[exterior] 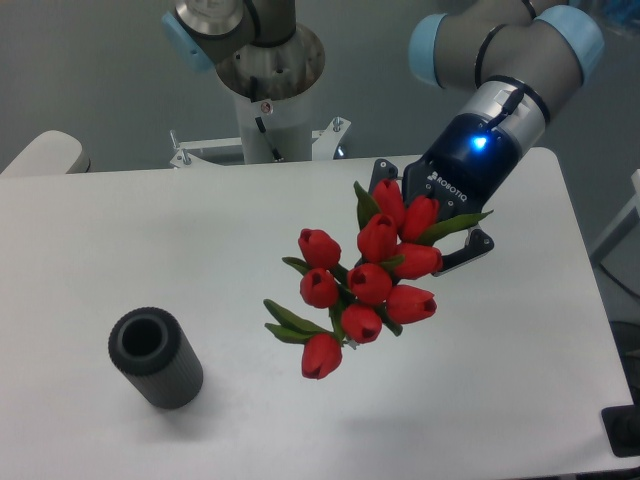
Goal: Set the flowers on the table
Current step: 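Hold the red tulip bouquet in the gripper above the table, then rotate the gripper and lower the tulip bouquet onto the table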
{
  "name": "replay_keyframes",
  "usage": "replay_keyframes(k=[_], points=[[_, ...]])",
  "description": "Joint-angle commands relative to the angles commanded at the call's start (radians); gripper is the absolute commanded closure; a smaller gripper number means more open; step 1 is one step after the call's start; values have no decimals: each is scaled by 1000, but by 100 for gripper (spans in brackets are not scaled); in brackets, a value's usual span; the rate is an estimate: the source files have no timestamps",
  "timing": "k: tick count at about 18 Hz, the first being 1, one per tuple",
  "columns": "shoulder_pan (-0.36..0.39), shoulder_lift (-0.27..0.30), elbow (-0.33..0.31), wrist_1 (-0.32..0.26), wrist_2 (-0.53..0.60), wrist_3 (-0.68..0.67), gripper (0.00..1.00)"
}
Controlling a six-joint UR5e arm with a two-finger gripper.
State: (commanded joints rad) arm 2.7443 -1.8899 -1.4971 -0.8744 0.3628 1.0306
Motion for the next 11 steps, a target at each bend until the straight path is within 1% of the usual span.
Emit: replay_keyframes(k=[1, 2, 5, 7, 11], points=[[-2, 5, -8, 0, 58, 18, 64], [-5, 8, -15, 0, 89, 35, 64], [-5, 6, -31, -2, 117, 98, 64], [-5, 15, -48, -2, 160, 137, 64], [-8, 63, -95, -3, 365, 262, 64]])
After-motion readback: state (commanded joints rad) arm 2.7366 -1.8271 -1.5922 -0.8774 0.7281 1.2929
